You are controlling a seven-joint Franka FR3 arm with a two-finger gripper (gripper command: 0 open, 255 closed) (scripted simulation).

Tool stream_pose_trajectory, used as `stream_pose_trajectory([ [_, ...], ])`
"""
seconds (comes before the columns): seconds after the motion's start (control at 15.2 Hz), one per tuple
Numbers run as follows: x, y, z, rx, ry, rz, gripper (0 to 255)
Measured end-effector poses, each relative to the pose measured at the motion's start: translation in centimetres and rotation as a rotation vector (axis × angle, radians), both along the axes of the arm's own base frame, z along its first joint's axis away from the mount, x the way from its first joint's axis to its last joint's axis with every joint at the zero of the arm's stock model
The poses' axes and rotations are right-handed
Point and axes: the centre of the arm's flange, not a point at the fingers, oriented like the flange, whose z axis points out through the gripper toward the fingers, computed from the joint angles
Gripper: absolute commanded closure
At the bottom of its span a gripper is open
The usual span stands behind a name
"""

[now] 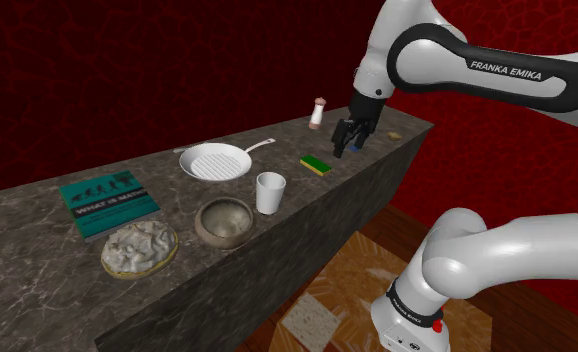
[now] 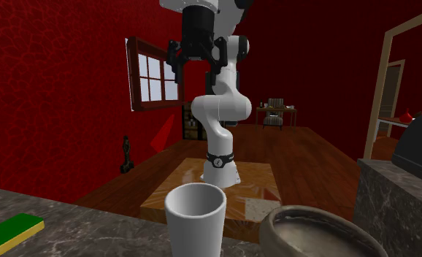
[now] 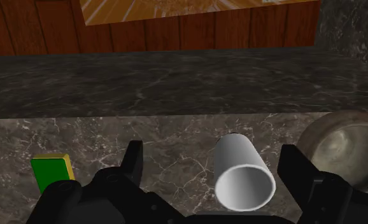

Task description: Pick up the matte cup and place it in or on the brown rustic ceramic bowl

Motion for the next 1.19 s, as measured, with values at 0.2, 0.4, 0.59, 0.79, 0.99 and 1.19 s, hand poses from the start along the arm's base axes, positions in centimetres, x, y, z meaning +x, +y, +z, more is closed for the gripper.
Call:
stream_pose_trajectory([
  [0.2,1.1,0.5,-0.8,-0.002,0.005,-0.001,0],
  [0.4,4.1,2.2,-3.1,-0.008,0.016,-0.001,0],
  [0.59,7.1,3.3,-5.4,-0.013,0.027,-0.002,0],
  [0.79,10.0,5.0,-8.0,-0.019,0.039,-0.003,0],
  [0.99,12.8,6.5,-10.3,-0.025,0.049,-0.004,0],
  [1.19,15.9,7.9,-12.6,-0.030,0.060,-0.005,0],
])
